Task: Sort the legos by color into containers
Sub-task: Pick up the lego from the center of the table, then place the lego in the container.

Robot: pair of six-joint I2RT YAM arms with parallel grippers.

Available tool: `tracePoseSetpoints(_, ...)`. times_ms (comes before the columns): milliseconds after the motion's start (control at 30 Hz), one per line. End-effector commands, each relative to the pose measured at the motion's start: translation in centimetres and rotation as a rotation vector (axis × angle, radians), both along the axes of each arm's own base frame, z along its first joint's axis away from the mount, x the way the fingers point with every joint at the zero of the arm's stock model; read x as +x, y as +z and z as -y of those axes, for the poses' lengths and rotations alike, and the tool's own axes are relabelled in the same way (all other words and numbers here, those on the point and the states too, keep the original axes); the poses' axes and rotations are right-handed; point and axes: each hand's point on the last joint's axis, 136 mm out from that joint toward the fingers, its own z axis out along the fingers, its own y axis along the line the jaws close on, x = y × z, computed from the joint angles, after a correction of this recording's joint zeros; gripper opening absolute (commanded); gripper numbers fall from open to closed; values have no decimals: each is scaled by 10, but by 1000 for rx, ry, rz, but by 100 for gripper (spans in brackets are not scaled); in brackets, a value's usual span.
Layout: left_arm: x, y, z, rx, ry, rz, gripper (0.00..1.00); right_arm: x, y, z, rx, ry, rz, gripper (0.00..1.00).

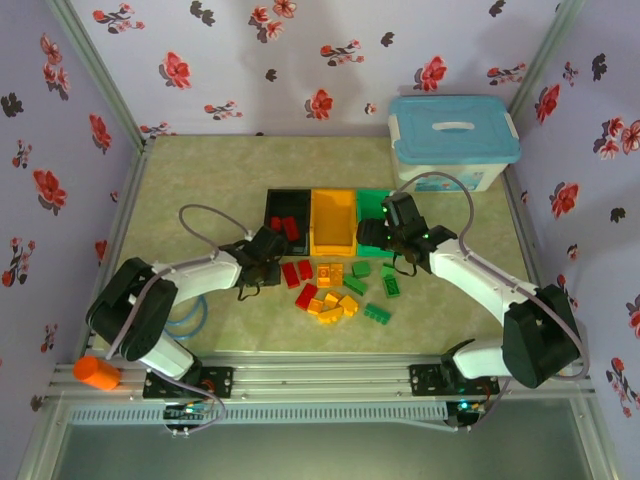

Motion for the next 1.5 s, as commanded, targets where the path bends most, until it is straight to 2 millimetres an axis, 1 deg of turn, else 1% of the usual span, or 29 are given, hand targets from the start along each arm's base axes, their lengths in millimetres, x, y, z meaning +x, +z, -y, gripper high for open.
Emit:
tracePoseSetpoints(0, -19, 8, -1, 17, -4, 2, 28, 9, 9, -7, 23, -7, 27, 76)
tracePoseSetpoints(100, -23, 27, 4, -4, -12, 46, 27, 10, 10, -9, 25, -4, 28, 76)
tracePoseSetpoints(167, -20, 43, 6, -30, -11, 88, 27, 11, 11, -10, 31, -5, 31, 76)
tracePoseSetpoints(267, -6, 70, 12, -61, -30, 179, 28, 11, 11, -11, 38, -4, 30, 76)
tracePoseSetpoints(300, 2, 76, 13, -70, -31, 199, 29, 10, 11, -12, 42, -3, 29, 76)
tracePoseSetpoints(367, 18, 83, 16, -80, -27, 204, 29, 9, 11, -13, 46, -2, 25, 76)
tracePoseSetpoints(433, 32, 87, 20, -76, -30, 200, 28, 7, 13, -13, 47, 0, 24, 76)
tracePoseSetpoints(567, 58, 94, 38, -74, -59, 216, 28, 0, 17, -7, 36, -8, 37, 76)
tracePoseSetpoints(667, 74, 91, 45, -78, -70, 208, 28, -5, 17, -1, 20, -13, 41, 76)
tracePoseSetpoints(867, 98, 83, 50, -70, -74, 186, 28, -11, 15, 2, 14, -8, 30, 76)
tracePoseSetpoints(900, 102, 81, 50, -64, -75, 183, 29, -11, 14, 1, 14, -7, 25, 76)
tracePoseSetpoints(933, 105, 81, 49, -59, -70, 177, 33, -12, 14, 1, 16, -6, 23, 76)
tracePoseSetpoints(967, 107, 79, 48, -50, -67, 166, 41, -12, 14, 0, 21, -4, 24, 76)
tracePoseSetpoints(1033, 107, 81, 48, -25, -75, 138, 68, -13, 14, -1, 22, -1, 22, 76)
tracePoseSetpoints(1067, 107, 83, 49, -24, -75, 138, 72, -13, 14, -1, 21, 1, 22, 76)
tracePoseSetpoints(1167, 98, 87, 50, -48, -70, 156, 75, -13, 16, -6, 28, 26, 30, 76)
tracePoseSetpoints(1233, 88, 88, 51, -61, -70, 156, 74, -14, 15, -10, 27, 44, 31, 76)
tracePoseSetpoints(1367, 64, 80, 53, -74, -70, 141, 73, -14, 12, -18, 16, 71, 18, 76)
tracePoseSetpoints(1467, 47, 72, 52, -86, -63, 133, 73, -17, 10, -27, 8, 104, 3, 75)
